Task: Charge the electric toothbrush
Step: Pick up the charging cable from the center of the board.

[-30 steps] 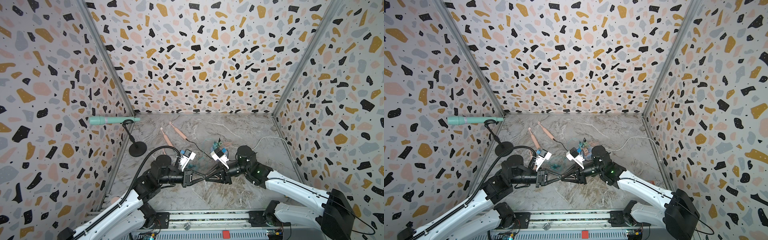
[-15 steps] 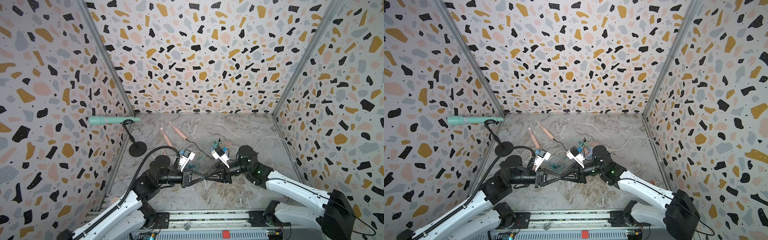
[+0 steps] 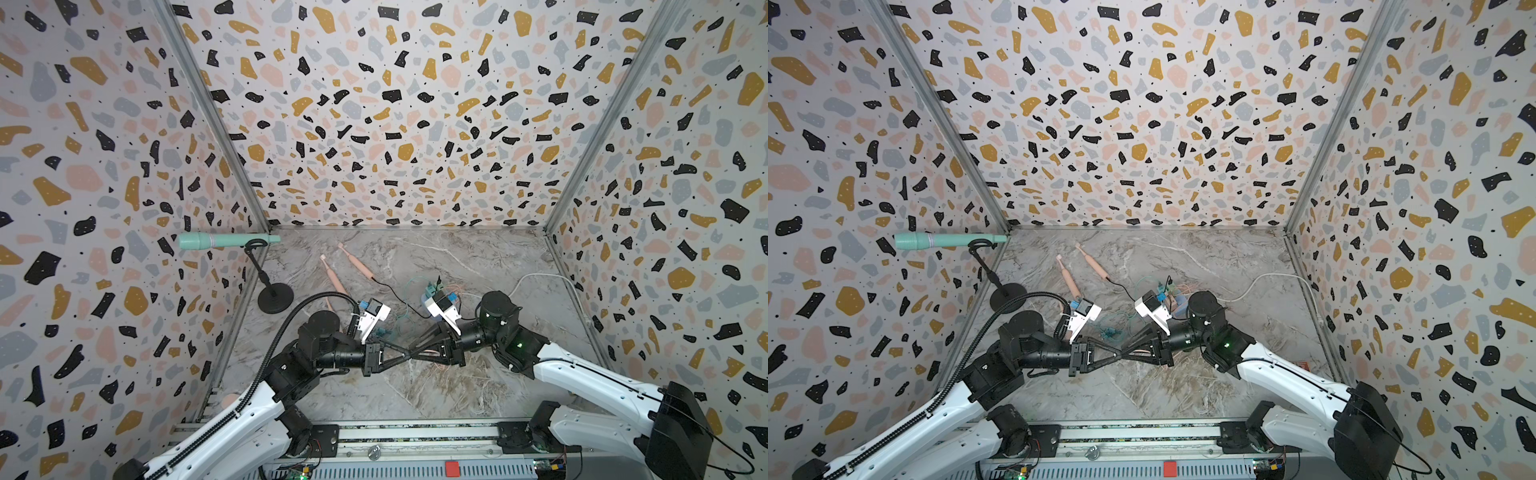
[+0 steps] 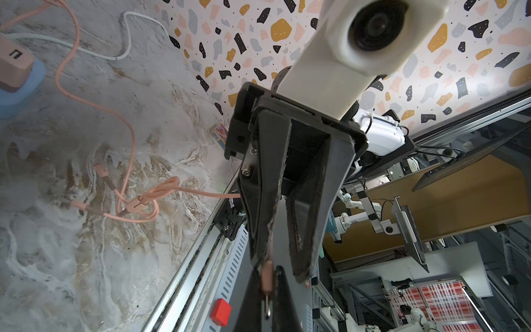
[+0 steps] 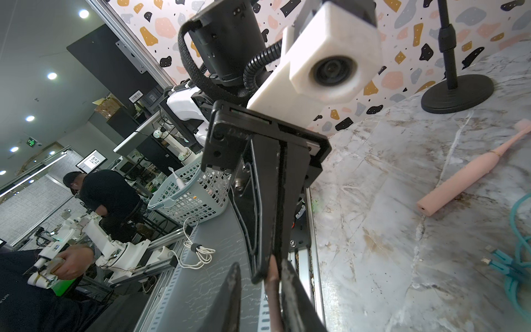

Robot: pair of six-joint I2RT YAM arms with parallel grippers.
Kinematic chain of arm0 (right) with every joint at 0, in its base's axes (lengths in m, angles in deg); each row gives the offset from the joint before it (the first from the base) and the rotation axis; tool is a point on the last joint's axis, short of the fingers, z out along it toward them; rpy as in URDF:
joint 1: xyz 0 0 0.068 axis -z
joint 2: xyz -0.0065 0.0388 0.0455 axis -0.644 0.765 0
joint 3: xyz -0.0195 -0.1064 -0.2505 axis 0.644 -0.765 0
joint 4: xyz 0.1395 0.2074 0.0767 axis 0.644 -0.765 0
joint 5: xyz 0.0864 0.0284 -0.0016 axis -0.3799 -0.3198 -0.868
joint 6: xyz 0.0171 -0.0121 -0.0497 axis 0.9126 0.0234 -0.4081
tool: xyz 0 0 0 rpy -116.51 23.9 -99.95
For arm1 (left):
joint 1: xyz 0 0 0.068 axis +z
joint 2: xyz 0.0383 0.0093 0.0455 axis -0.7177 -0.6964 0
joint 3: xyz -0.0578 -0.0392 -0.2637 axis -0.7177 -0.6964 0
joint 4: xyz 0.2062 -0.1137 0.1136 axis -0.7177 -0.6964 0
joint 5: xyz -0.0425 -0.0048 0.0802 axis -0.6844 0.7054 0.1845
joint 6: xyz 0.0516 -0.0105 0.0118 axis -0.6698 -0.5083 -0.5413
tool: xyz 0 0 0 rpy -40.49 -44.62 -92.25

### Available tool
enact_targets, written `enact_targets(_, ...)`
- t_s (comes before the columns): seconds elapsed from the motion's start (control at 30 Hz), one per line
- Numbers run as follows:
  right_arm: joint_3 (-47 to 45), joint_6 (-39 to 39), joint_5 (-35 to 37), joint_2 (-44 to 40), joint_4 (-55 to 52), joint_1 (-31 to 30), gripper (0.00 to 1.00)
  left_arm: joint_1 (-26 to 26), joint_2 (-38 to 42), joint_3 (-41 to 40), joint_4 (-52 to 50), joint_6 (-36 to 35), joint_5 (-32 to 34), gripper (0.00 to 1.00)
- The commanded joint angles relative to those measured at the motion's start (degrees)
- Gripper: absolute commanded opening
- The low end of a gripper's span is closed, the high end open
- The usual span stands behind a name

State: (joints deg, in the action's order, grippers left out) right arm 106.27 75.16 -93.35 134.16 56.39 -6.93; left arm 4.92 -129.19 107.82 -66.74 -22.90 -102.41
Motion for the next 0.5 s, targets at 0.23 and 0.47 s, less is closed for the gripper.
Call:
enact_targets(0.23,-0.84,1.44,-2.31,-3.16,3.20,-0.44,0.26,0.17,1.07,-0.05,4.67,1.85,2.05,0.00)
enact_targets(0.47,-0.31,2.03,-1.60,-2.59,3.55,-0.44,0.24,0.14,1.04,-0.36,5.57,2.48,1.79,0.00)
